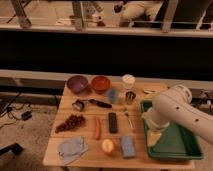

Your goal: Place sponge in table surface

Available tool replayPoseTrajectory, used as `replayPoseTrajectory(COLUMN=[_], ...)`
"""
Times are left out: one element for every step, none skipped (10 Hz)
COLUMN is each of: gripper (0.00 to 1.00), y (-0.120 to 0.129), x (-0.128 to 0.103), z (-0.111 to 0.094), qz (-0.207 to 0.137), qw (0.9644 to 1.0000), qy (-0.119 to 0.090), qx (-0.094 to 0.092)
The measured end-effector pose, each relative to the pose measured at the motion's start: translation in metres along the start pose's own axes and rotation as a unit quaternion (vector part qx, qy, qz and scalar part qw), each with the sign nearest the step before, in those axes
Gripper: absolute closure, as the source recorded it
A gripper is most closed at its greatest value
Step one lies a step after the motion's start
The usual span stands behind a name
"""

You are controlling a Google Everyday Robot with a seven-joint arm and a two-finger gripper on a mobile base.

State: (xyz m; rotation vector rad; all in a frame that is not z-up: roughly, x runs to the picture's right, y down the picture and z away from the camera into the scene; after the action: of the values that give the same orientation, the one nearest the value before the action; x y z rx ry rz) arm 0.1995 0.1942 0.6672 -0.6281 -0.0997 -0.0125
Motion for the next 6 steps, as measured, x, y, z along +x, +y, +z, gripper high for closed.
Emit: replayPoseTrajectory(gripper=[0.2,0.2,0.2,0.2,0.2,0.2], y=[0.005,0.011,0.017,0.021,0.025,0.029], x=[-0.003,-0.008,-0.013,-0.017,-0.023,-0.031], z=[0.004,0.008,0.013,0.016,0.021,0.027], qz=[-0.003,-0.009,-0.017,-0.022,-0.03,-0.039], qw=[1.0,0.9999,0.9997,0.9995,0.9991,0.9984], qy=[-0.003,-0.008,-0.015,-0.02,-0.03,-0.041], qx=[-0.003,-0.004,-0.005,-0.005,-0.006,-0.006])
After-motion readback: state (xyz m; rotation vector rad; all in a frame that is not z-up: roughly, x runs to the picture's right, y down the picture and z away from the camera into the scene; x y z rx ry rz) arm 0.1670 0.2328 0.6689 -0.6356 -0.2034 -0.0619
